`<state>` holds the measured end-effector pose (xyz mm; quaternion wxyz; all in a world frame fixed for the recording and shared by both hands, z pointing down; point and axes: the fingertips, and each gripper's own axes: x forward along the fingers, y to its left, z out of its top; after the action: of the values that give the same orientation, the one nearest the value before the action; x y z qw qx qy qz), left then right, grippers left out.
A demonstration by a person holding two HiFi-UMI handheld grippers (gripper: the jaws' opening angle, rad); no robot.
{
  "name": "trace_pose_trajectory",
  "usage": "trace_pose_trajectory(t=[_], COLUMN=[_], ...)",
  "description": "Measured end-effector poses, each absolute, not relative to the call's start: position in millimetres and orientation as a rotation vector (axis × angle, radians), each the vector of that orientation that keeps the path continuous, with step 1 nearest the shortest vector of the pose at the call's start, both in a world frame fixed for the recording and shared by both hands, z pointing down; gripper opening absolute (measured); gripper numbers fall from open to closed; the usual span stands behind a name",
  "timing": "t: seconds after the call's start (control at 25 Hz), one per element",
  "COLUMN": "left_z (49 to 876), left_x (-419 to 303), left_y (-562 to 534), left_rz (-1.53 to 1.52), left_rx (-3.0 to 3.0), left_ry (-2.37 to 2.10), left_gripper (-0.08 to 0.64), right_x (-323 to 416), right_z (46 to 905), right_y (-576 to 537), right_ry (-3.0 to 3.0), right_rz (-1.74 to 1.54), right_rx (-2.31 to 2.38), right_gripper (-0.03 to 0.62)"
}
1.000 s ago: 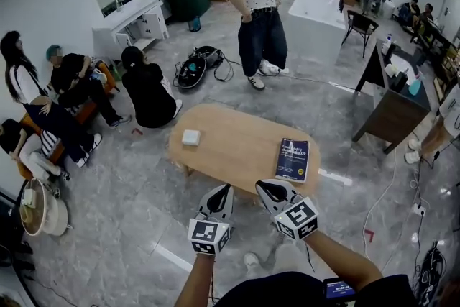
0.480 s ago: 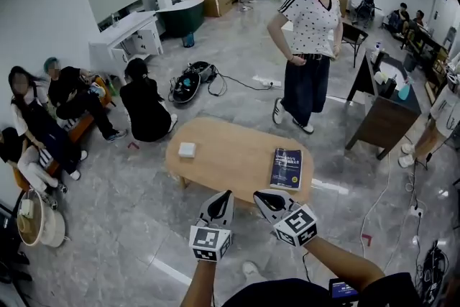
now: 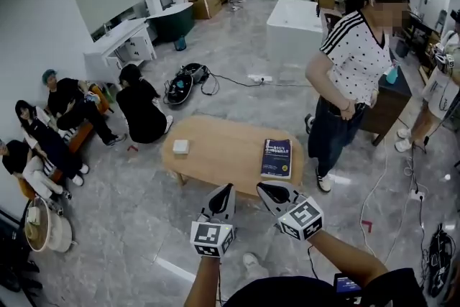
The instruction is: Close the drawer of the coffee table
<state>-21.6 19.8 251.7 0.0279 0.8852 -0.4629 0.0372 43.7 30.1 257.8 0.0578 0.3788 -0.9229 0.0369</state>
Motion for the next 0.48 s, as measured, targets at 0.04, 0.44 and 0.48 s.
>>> trace_pose_trajectory(t=[0.04,0.44,0.48], left_z=[248,222,220], left_x=[-15,34,38], left_y=[25,80,86], left_rz=[0.114,0.116,0.113], left_rx=[2.739,2.803,2.806], left_ry=[-1.425,-1.413,-1.417], left_gripper=[-0.002,-0.002,-0.002], right_x=[50,93,97], right_z=[253,219,218], right_y=[35,81,86], right_ry=[-2.803,-2.862,-2.865], right_rz=[0.106,0.055,0.052], right_rx=[1.16,1.249,1.254], right_gripper=[0.012,0.012,0.011])
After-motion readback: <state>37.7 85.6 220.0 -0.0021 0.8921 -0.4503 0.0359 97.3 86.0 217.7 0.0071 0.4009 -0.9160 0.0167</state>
